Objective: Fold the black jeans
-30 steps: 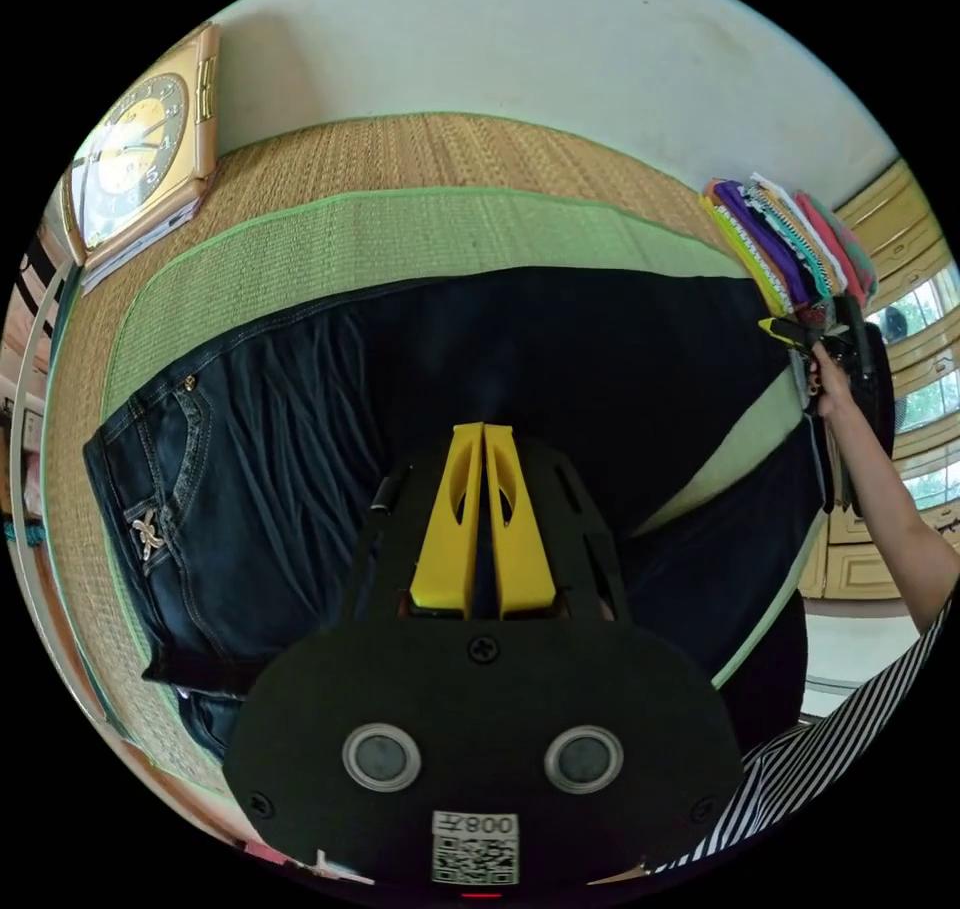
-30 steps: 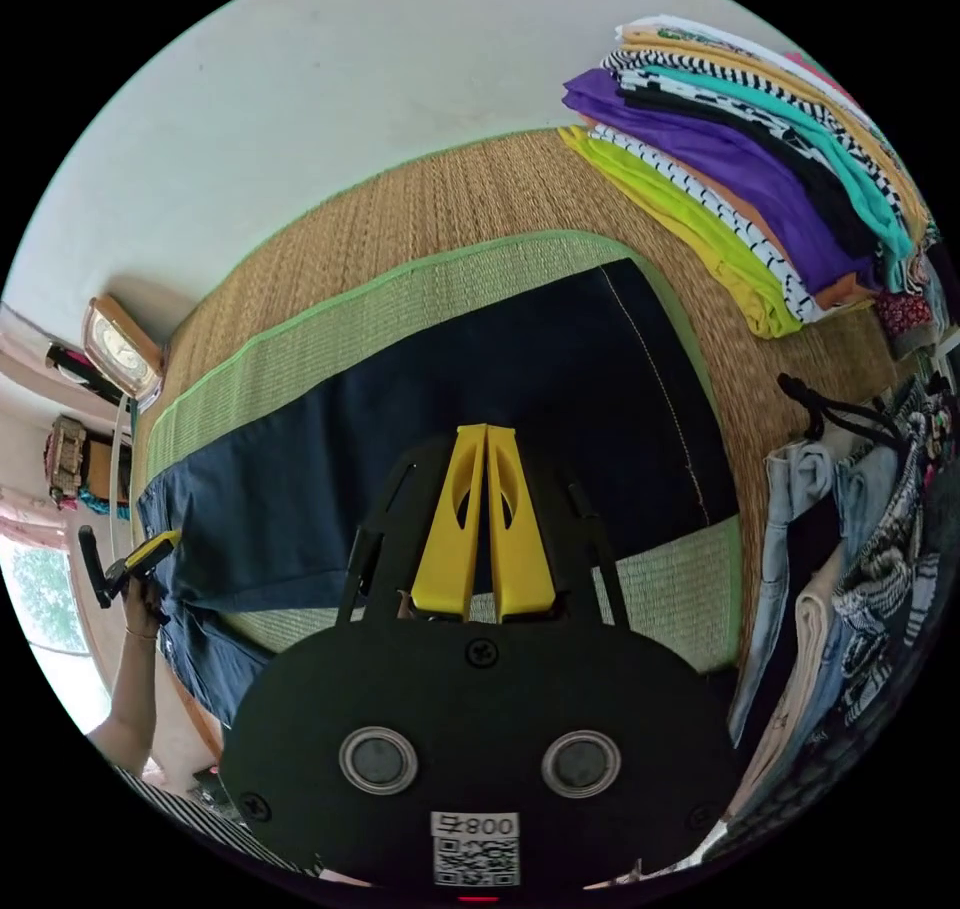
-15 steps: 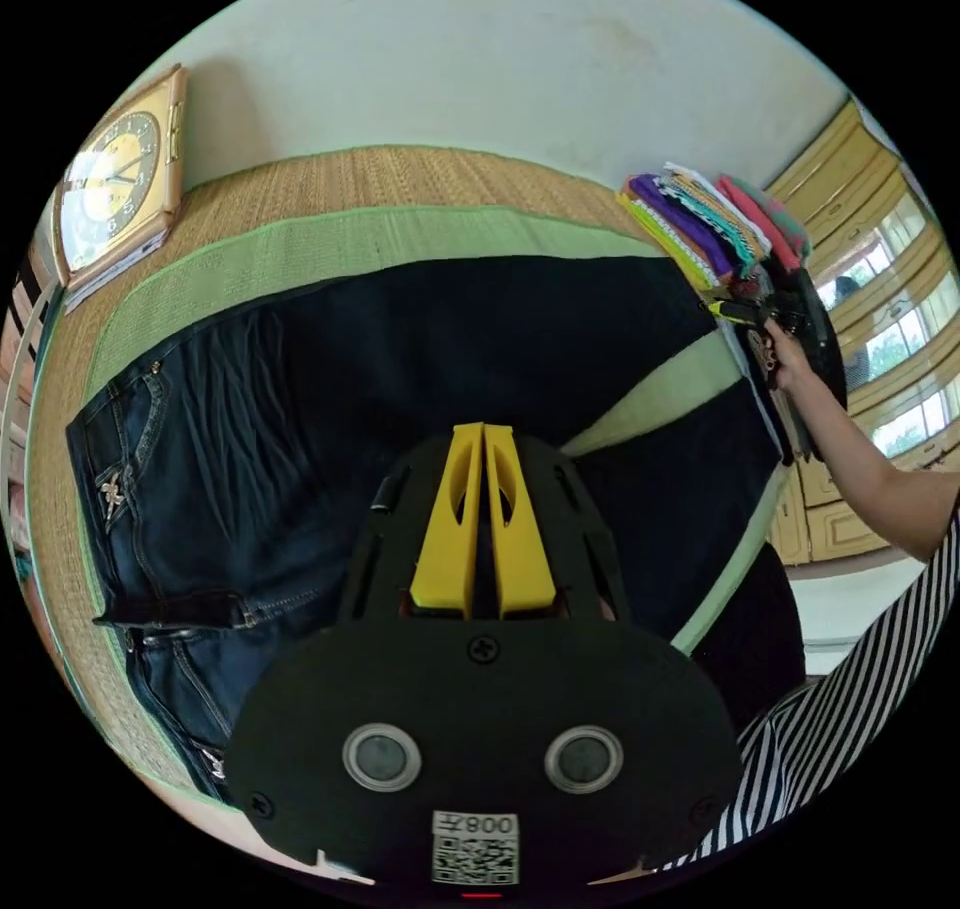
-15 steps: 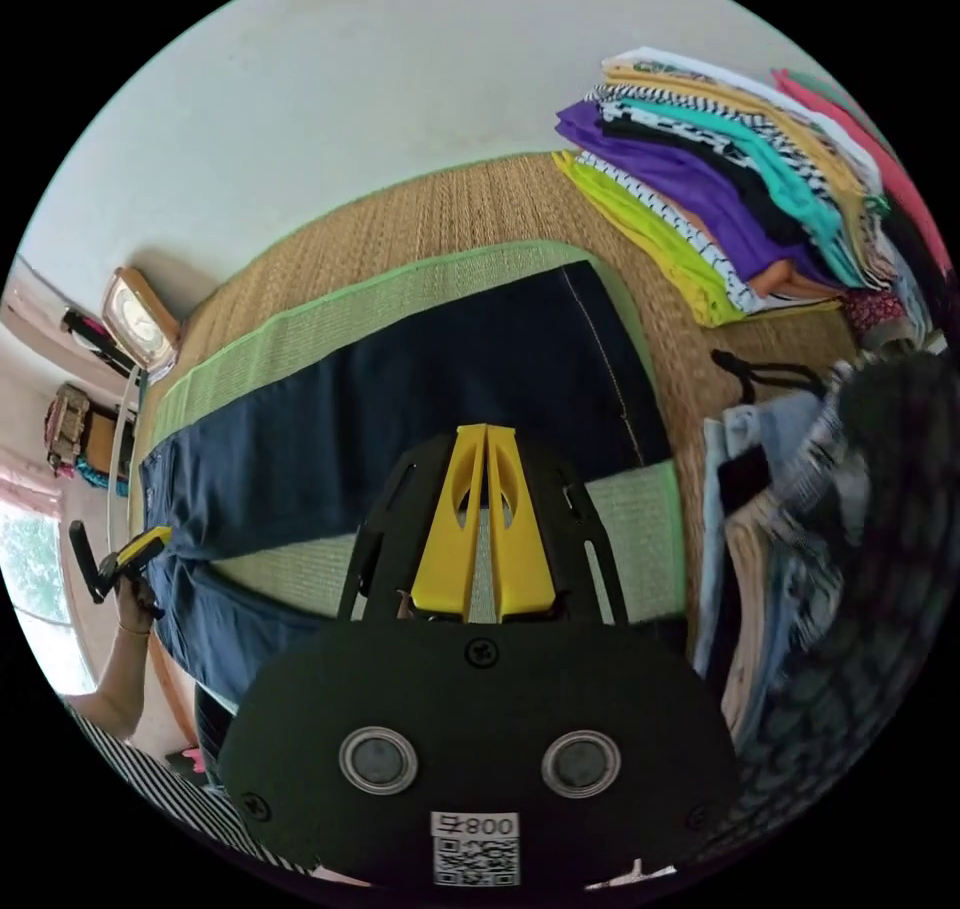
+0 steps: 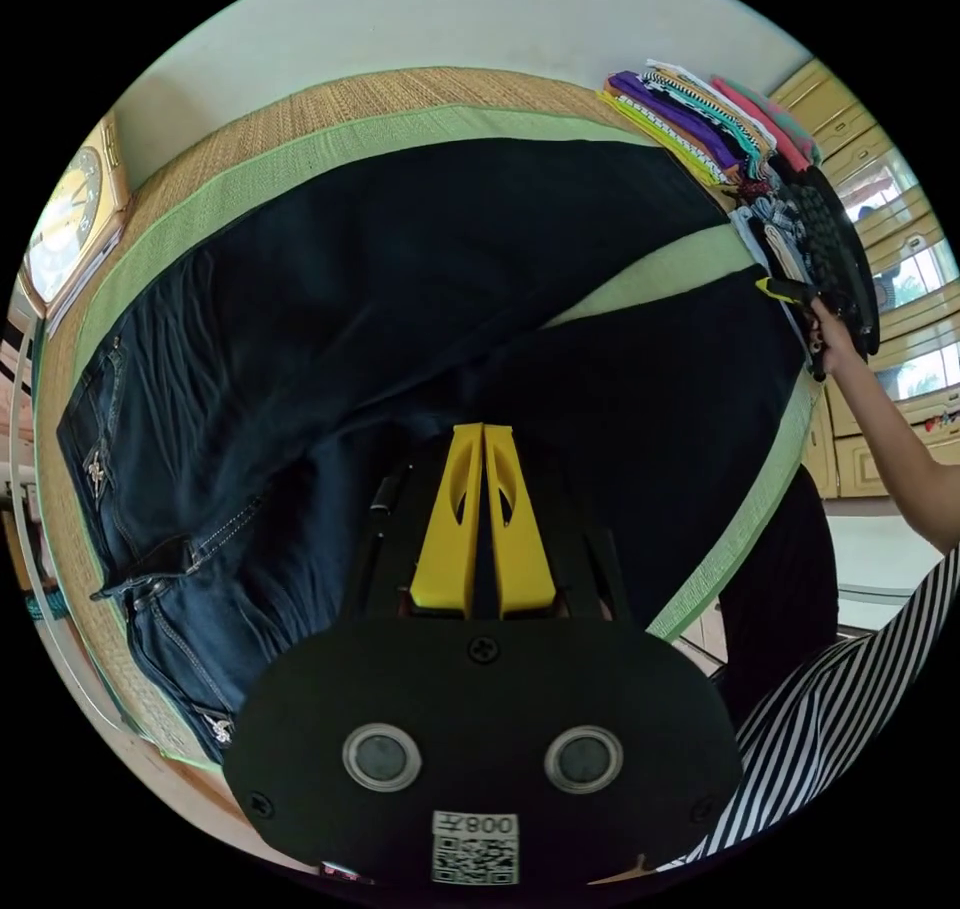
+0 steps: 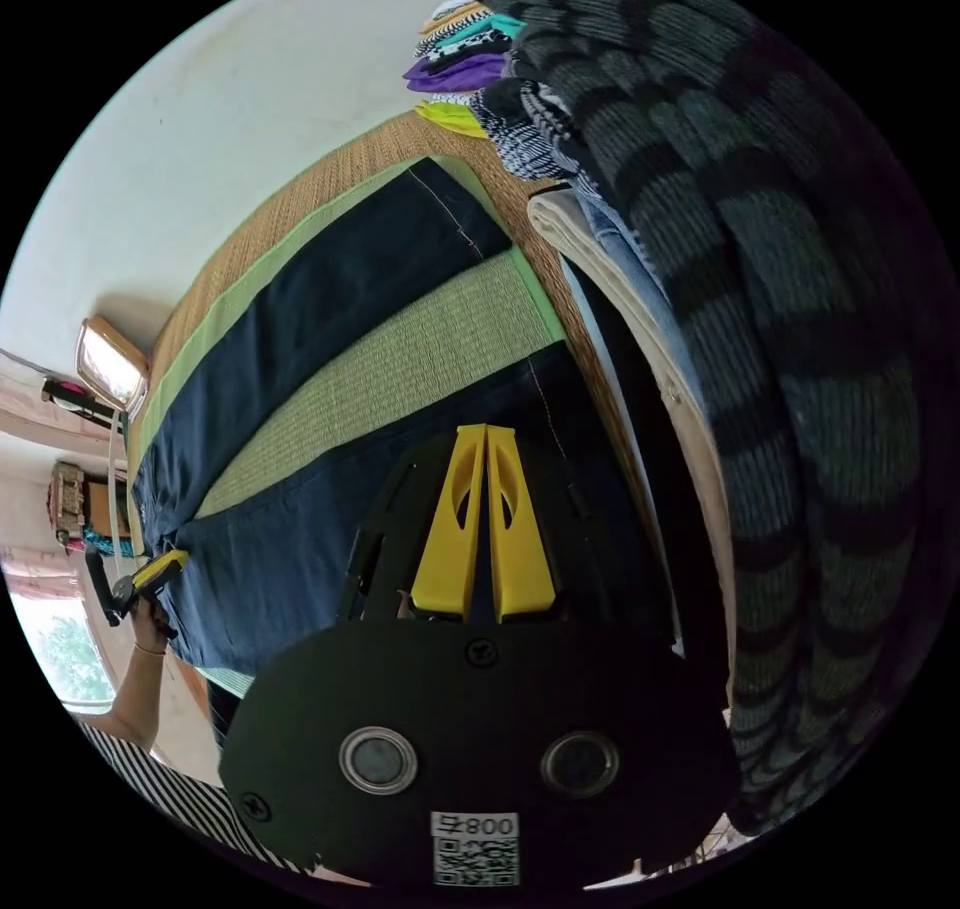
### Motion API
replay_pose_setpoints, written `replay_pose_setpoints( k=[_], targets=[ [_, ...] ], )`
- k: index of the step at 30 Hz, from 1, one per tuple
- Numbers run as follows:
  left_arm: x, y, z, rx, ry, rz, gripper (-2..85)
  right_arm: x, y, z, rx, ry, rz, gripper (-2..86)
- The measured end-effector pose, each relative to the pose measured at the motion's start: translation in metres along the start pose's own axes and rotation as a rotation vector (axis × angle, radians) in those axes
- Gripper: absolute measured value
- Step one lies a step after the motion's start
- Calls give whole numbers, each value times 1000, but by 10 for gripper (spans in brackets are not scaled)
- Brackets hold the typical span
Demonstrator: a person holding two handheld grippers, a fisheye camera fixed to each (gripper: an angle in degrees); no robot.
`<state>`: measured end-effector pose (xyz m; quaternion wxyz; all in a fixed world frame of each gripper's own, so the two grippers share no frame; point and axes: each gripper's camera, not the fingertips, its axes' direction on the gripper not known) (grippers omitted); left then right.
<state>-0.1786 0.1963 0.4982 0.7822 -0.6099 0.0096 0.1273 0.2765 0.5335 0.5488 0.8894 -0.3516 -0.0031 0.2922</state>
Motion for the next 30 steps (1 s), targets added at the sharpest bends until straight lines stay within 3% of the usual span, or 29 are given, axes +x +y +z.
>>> replay_pose_setpoints(
  k=[9, 14, 19, 30],
  targets=[
    [10, 31, -27, 50, 35, -86, 0, -19, 37, -14, 42, -74, -93, 0],
    [20, 65, -29, 12, 9, -137, 0, -84, 101, 14, -91, -138, -339, 1],
    [19, 78, -10, -112, -13, -176, 0, -128, 144, 61, -200, -41, -477, 1],
    [-1, 127, -49, 0, 36, -255, 1, -134, 131, 80, -215, -15, -446, 1]
  ],
)
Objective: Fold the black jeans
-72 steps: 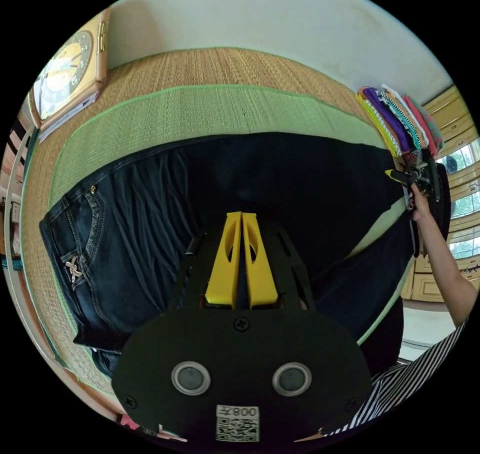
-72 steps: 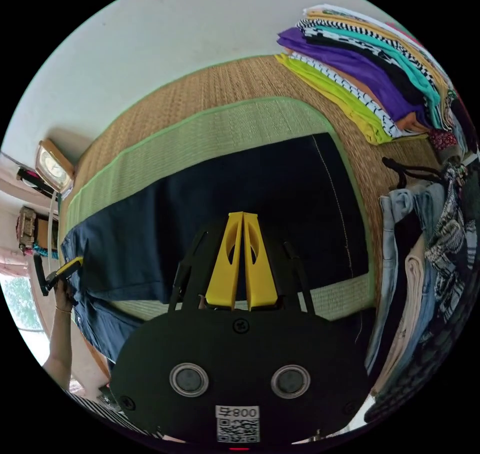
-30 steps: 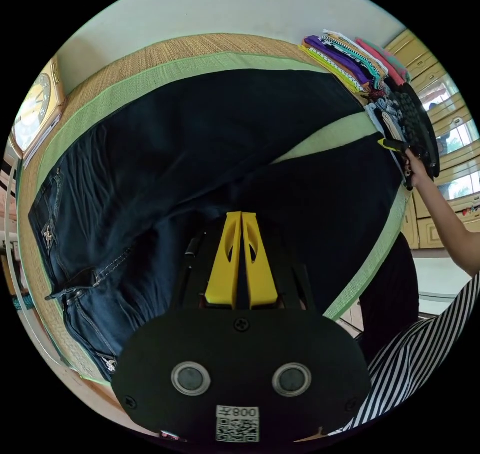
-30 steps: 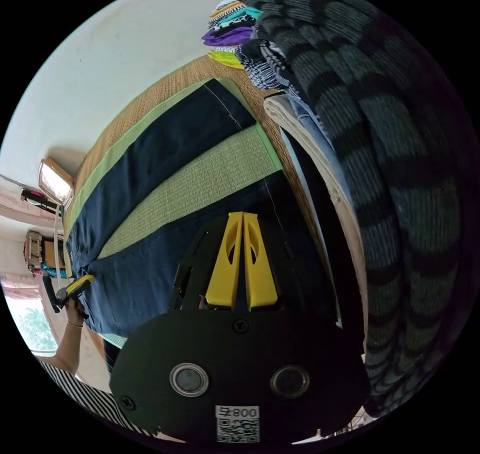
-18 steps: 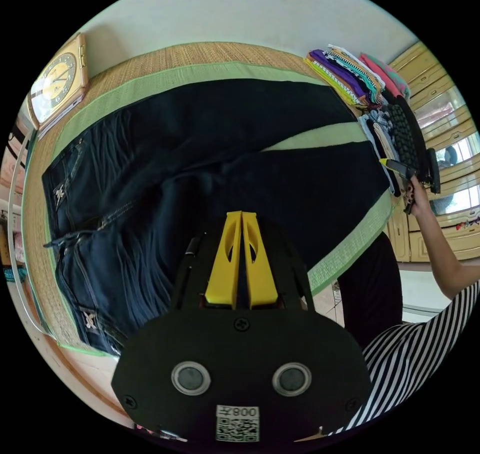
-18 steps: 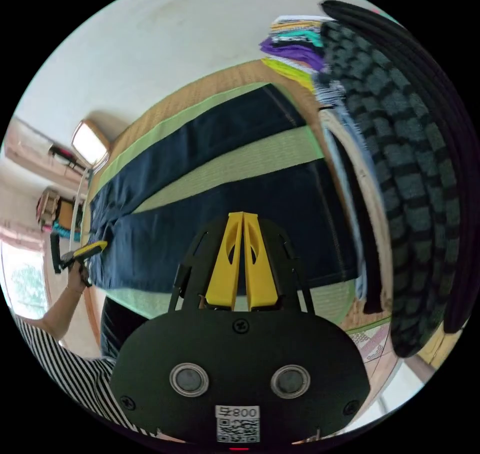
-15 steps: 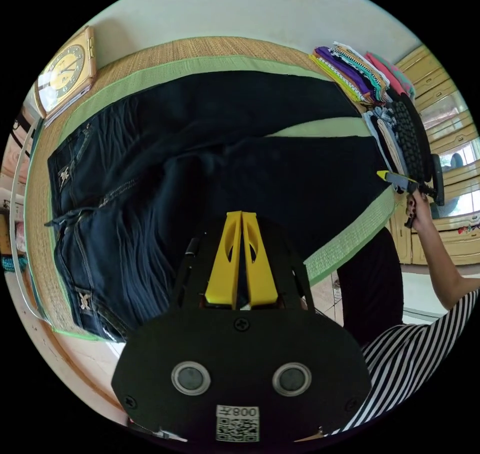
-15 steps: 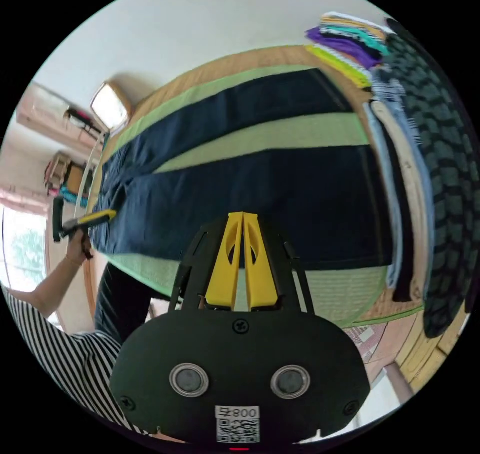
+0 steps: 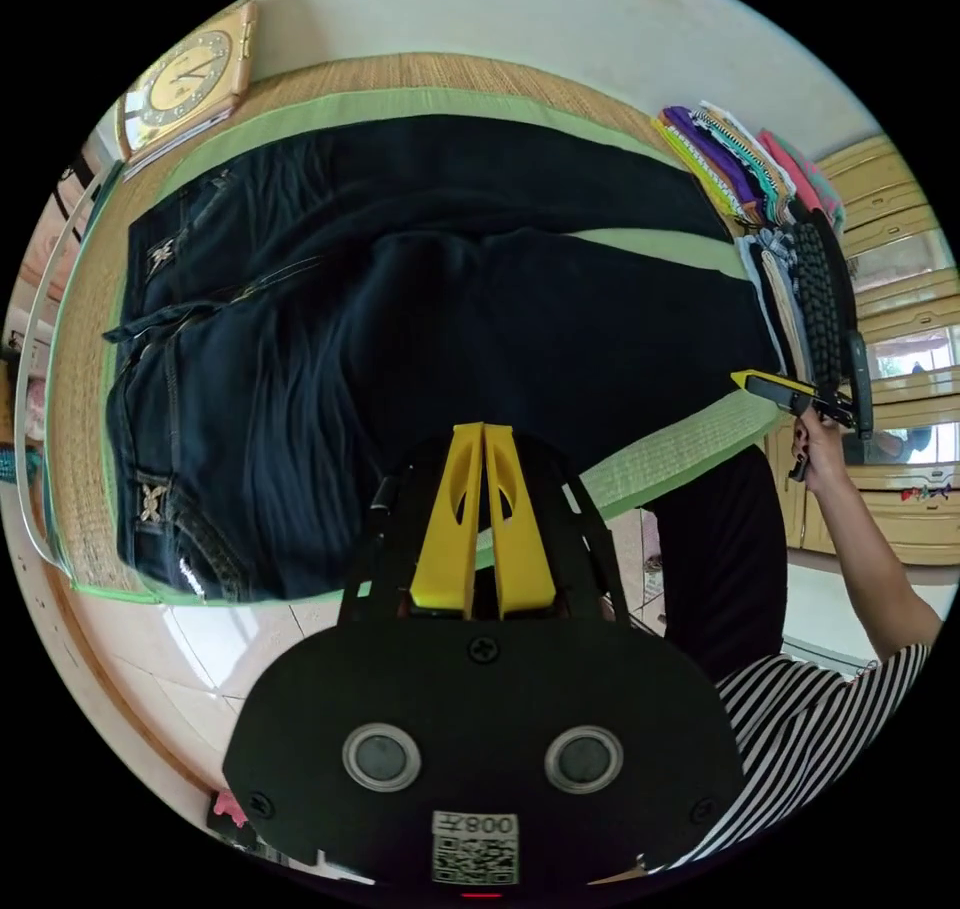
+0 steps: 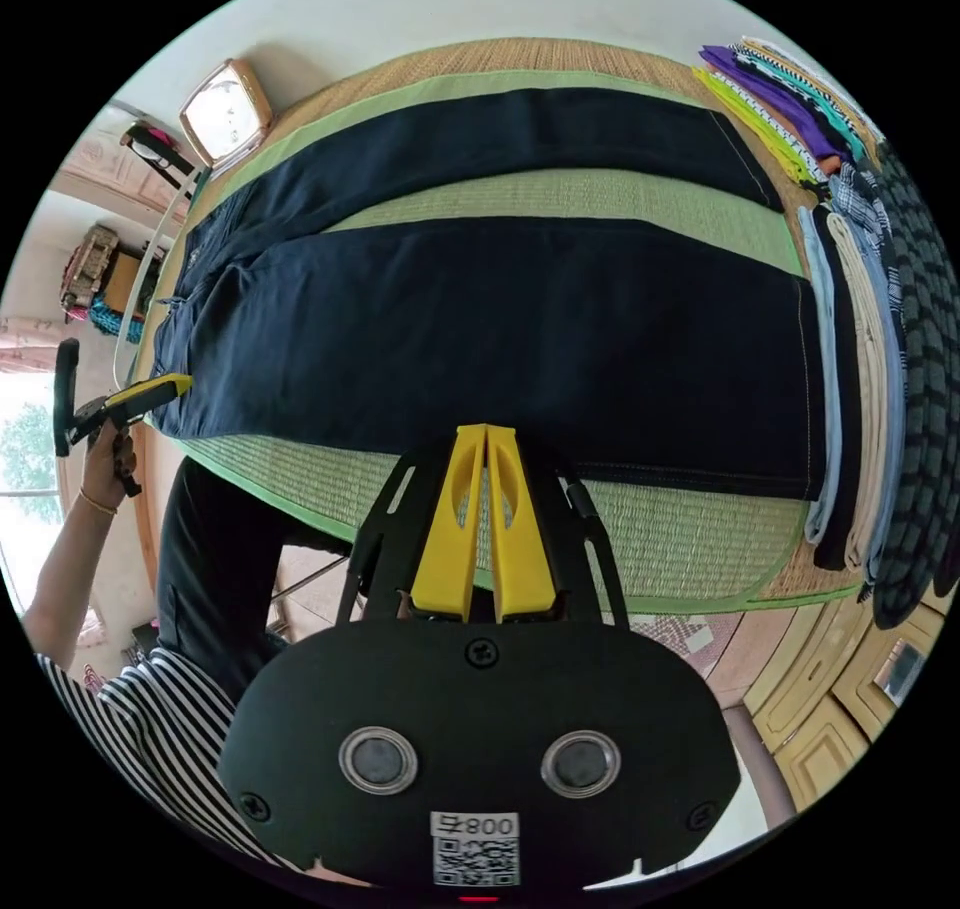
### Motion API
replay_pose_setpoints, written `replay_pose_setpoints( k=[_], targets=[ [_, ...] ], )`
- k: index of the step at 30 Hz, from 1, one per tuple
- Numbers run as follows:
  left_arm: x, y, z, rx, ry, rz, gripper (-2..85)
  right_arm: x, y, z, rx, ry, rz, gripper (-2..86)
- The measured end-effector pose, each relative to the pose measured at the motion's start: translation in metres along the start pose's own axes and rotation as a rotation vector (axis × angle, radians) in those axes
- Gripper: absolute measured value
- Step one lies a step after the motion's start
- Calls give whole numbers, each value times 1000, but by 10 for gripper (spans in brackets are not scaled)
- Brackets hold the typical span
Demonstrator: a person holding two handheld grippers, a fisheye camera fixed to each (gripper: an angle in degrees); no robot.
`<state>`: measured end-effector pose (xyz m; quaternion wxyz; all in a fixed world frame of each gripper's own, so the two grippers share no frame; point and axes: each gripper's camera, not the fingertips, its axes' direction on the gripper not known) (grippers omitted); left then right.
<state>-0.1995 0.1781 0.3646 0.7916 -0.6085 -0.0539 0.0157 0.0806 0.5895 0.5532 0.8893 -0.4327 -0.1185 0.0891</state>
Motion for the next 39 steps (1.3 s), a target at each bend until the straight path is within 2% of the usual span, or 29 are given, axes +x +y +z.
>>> replay_pose_setpoints(
  k=[7, 13, 19, 23, 29, 34, 39],
  targets=[
    [-76, 46, -22, 30, -77, -201, 1, -54, -20, 8, 39, -126, -140, 1],
    [-127, 53, -28, 35, -128, -298, 1, -126, -58, 40, -30, -158, -333, 1],
    [-147, 46, -21, 12, -121, -218, 1, -156, -76, 85, -153, -101, -413, 1],
    [-147, 50, -21, -5, -181, -122, 0, -150, -68, 86, -148, -149, -412, 2],
    [-155, 51, -23, 10, -171, -122, 0, -147, -62, 85, -185, -180, -427, 2],
    [-159, 48, -36, 121, -128, -135, 0, -142, -67, 81, -236, -216, -440, 1],
    [-169, 23, -37, 199, -22, -132, 1, -137, -93, 50, -108, -271, -416, 1]
  ],
)
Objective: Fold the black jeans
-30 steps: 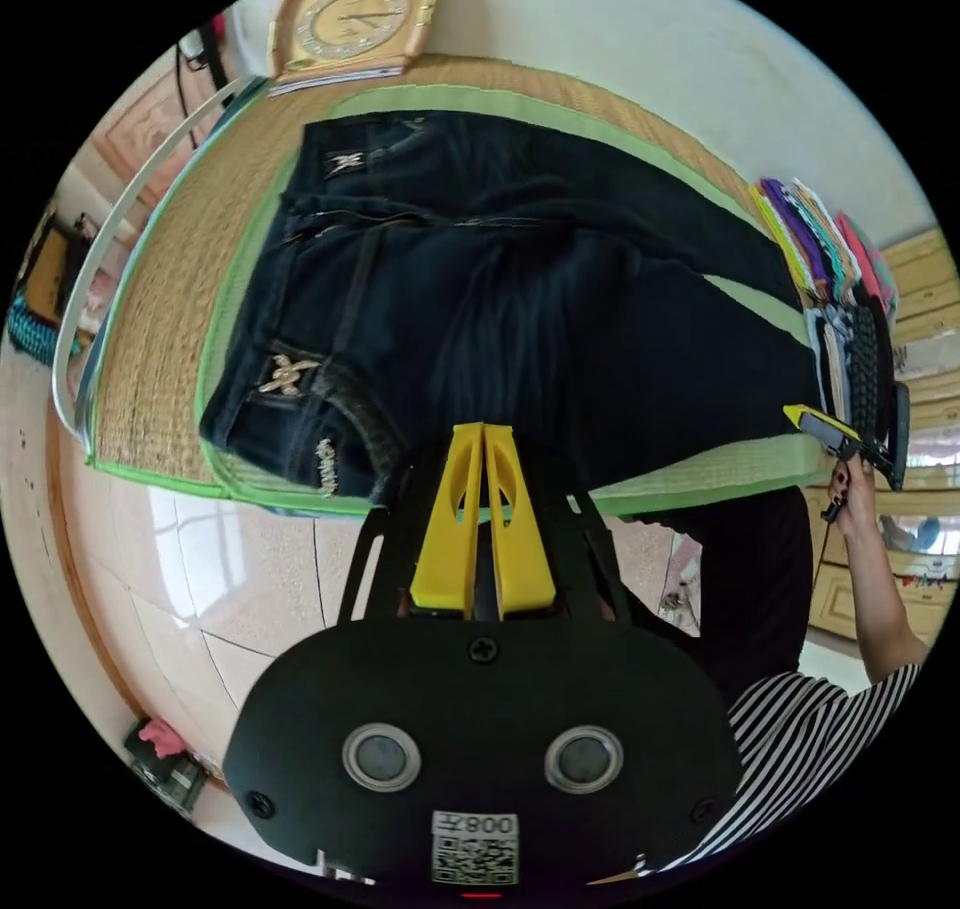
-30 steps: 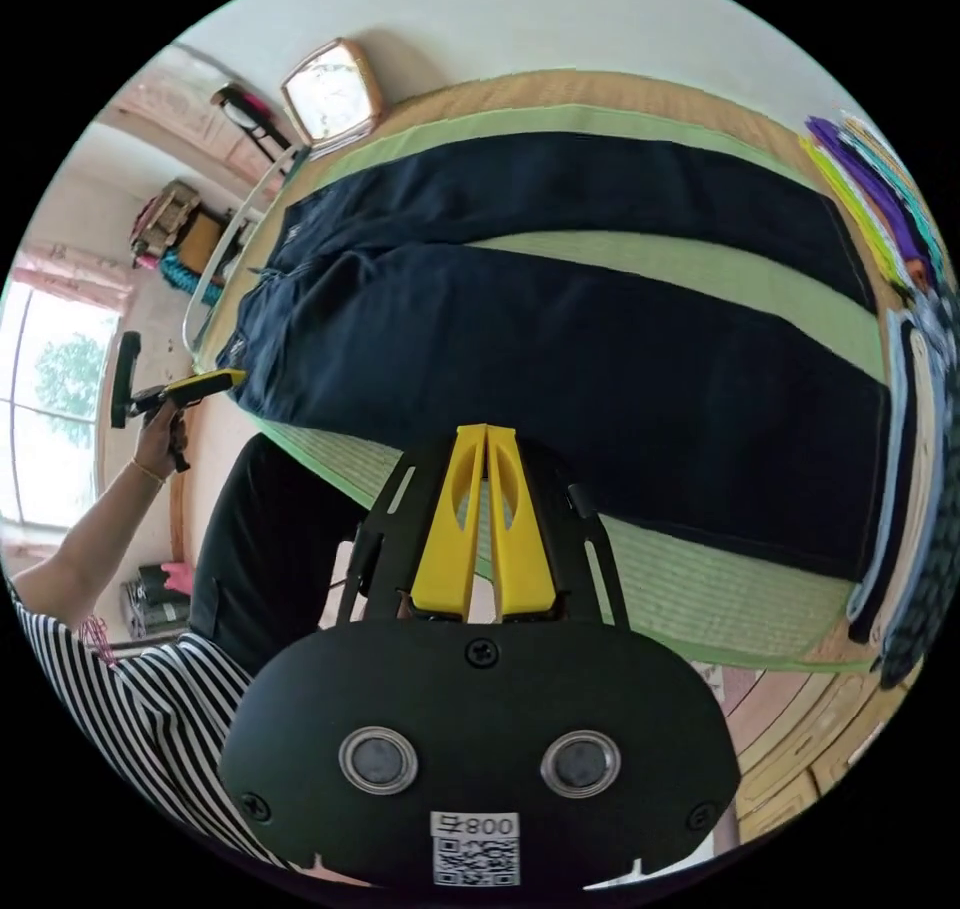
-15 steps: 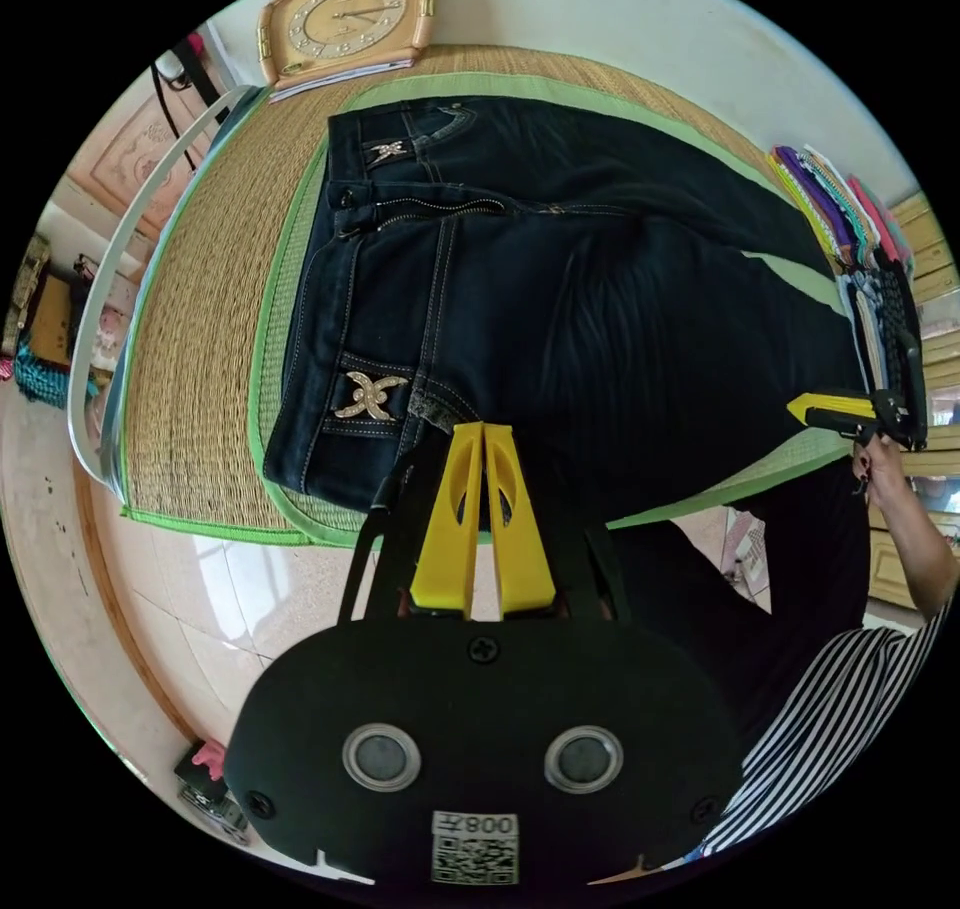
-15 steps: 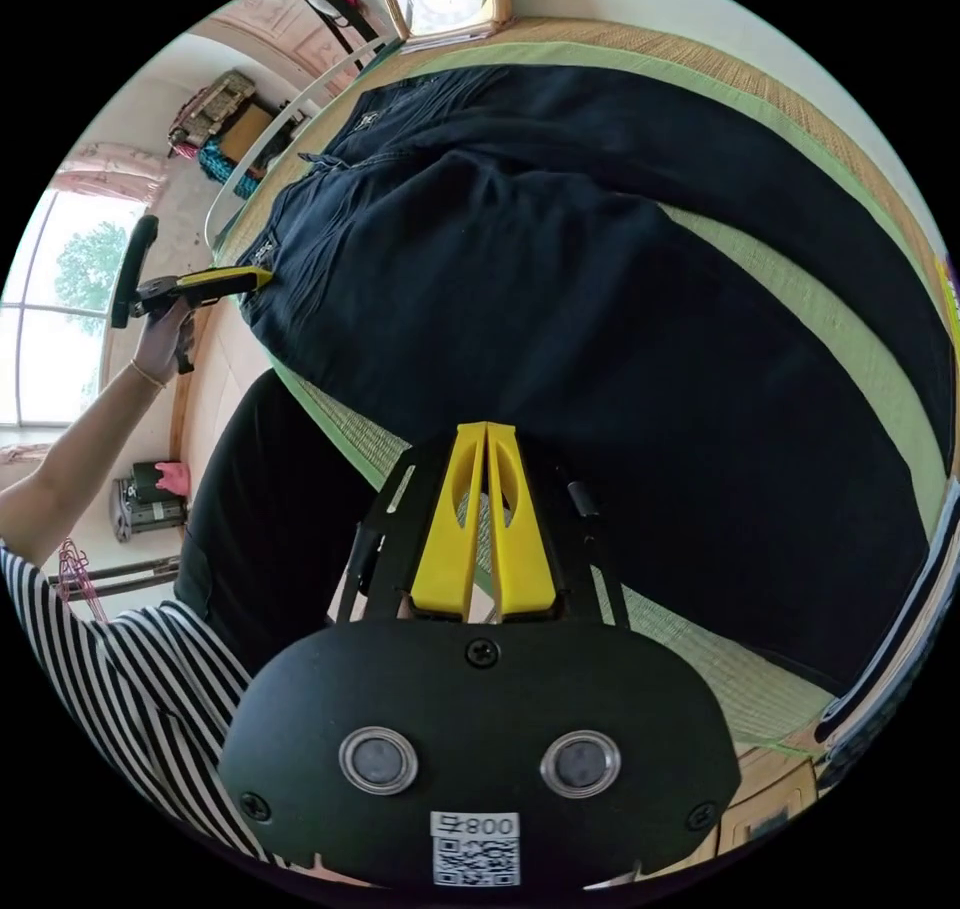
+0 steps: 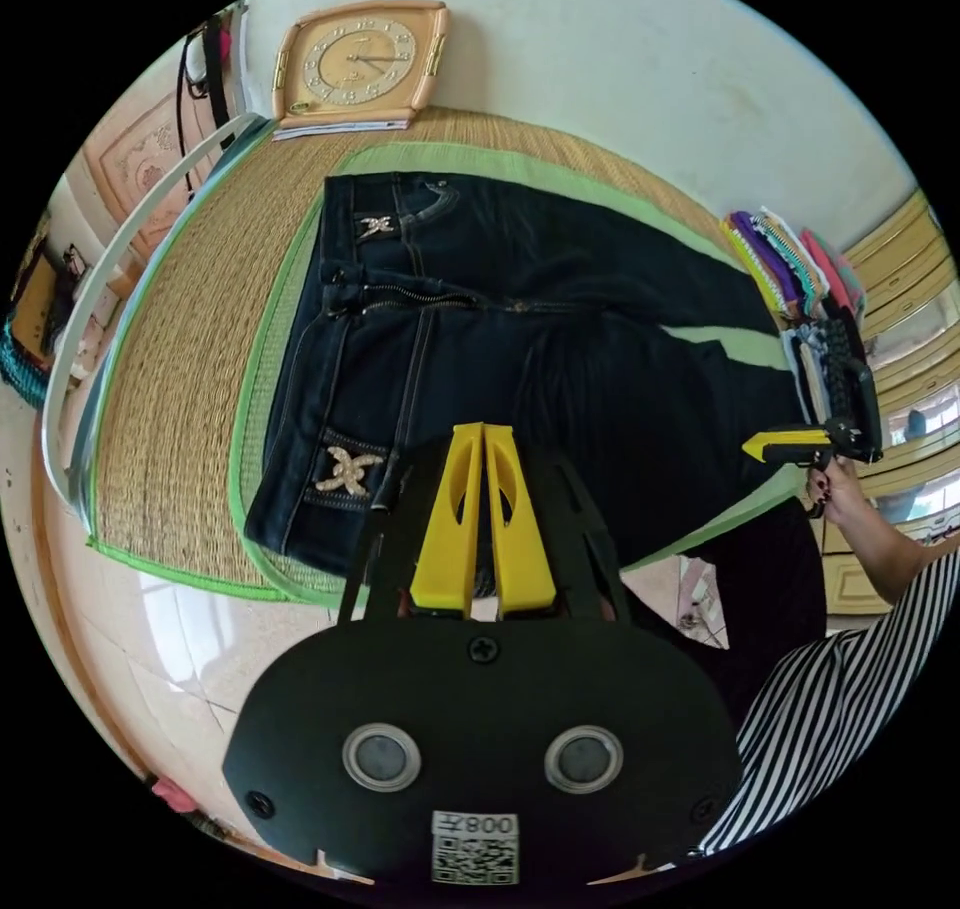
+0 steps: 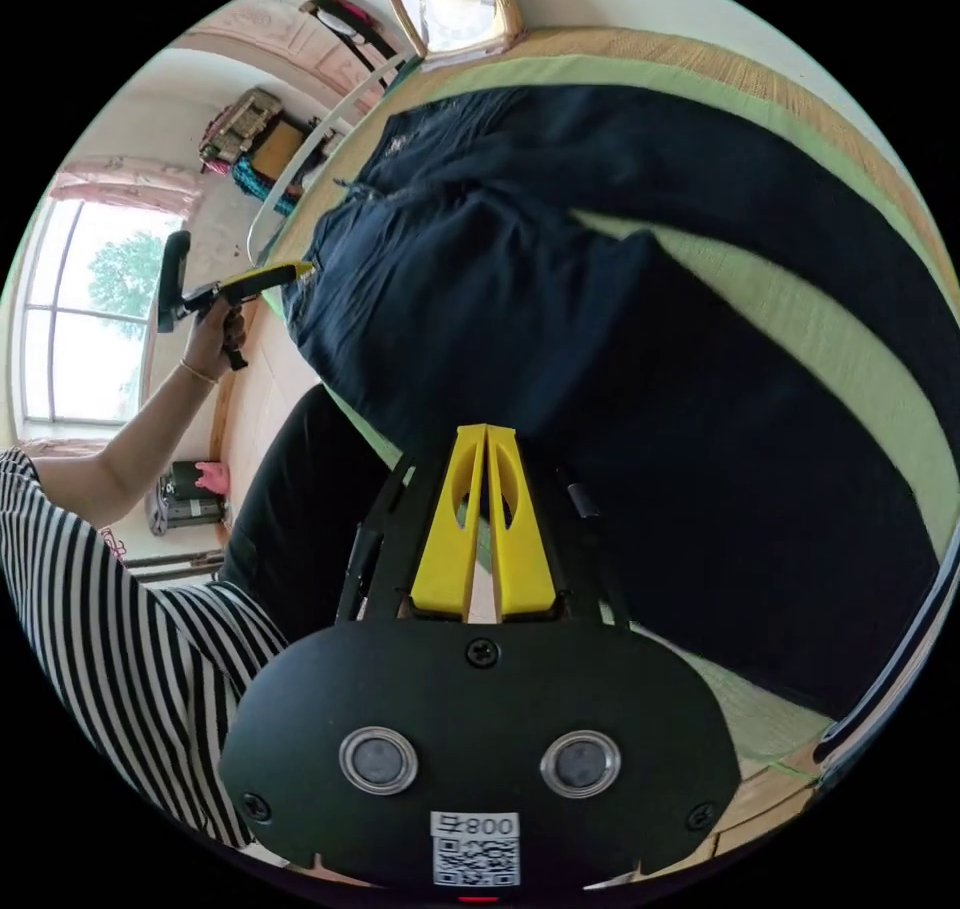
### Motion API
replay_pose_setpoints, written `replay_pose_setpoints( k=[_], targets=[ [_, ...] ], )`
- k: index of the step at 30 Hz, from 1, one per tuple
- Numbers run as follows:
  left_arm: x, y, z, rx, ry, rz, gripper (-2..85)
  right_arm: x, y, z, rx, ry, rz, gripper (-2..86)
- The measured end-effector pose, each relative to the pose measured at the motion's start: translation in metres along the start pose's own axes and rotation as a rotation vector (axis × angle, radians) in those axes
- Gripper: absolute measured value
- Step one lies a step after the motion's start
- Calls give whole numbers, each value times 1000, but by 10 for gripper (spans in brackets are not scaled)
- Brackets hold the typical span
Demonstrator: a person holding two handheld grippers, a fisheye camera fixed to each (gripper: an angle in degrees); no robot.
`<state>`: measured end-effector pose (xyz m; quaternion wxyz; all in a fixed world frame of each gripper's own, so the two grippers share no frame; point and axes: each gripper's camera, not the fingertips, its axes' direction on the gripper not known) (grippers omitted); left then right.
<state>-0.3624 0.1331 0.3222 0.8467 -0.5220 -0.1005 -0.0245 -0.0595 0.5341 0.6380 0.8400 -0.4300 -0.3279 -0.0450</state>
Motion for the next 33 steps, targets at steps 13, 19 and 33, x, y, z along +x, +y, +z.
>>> replay_pose_setpoints(
  k=[13, 19, 33],
  targets=[
    [10, -90, 73, -39, -31, 73, 1, 47, -33, -13, 96, 86, 145, 1],
    [15, -88, 67, 50, 38, 72, 2, 45, -17, -42, 168, 30, 158, 1],
    [126, -178, 123, 47, 285, 366, 26, 114, 69, -158, 419, 262, 476, 18]
  ],
)
